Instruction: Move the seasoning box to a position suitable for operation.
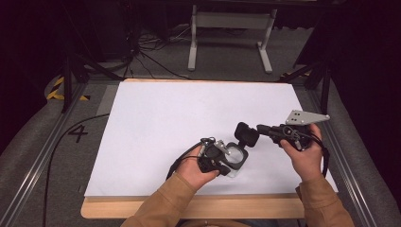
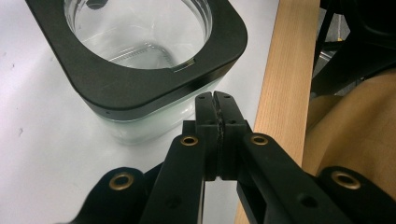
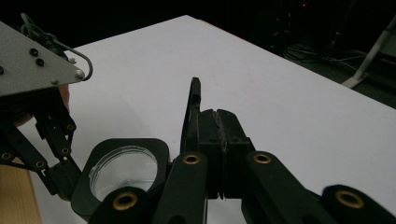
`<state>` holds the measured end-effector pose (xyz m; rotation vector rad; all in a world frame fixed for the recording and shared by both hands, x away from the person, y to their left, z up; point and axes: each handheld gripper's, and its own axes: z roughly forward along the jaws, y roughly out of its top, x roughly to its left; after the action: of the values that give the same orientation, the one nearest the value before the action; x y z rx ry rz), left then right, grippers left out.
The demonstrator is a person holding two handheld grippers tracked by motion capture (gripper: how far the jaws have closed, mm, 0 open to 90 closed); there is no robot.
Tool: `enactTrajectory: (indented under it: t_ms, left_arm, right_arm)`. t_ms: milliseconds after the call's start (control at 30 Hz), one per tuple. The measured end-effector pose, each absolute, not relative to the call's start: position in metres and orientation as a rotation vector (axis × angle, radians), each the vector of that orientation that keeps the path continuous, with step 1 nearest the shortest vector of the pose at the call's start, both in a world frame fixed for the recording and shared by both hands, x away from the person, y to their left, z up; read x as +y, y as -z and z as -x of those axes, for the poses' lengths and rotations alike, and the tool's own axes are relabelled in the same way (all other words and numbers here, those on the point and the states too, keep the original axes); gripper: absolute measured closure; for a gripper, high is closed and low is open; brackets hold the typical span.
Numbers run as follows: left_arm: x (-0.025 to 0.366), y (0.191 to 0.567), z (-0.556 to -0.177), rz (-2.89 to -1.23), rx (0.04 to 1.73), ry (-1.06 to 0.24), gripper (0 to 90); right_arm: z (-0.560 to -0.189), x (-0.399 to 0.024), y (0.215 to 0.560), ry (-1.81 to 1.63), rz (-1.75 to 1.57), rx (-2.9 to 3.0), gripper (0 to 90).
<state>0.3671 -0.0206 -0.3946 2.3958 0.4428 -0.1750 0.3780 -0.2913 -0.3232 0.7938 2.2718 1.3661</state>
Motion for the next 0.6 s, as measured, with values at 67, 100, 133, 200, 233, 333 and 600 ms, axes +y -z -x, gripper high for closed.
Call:
enactTrajectory:
  t_ms: [67,100,133,200,233,333,600]
  left_arm:
    - [-0.021,0.395,-0.367,-2.394,0.442,0.182,89.8]
    - [-0.021,0.395,-0.367,-2.395,0.441,0.182,89.9]
    - [-0.021,0.395,-0.367,-2.392,0.436,0.184,89.9]
    - [-0.021,0.394,-0.367,-2.396,0.440,0.184,89.9]
    - [-0.021,0.394,-0.367,-2.392,0.436,0.182,89.8]
    - [-0.021,0.395,-0.367,-2.391,0.434,0.174,89.8]
    - [-0.018,0.393,-0.367,-2.389,0.437,0.173,89.8]
  right_arm:
    - [-0.377,-0.290,0.323,-1.360,-0.785,2.272,89.9]
    - [-0.376,-0.290,0.322,-1.357,-0.781,2.273,89.9]
    - [-0.375,-0.289,0.322,-1.353,-0.771,2.277,90.0]
    - [-0.373,-0.287,0.320,-1.361,-0.748,2.285,90.0]
    - [-0.371,-0.286,0.319,-1.362,-0.735,2.290,90.0]
    - [-0.367,-0.279,0.317,-1.368,-0.670,2.340,90.0]
    - [-0.357,-0.253,0.322,-1.261,-0.495,2.488,90.0]
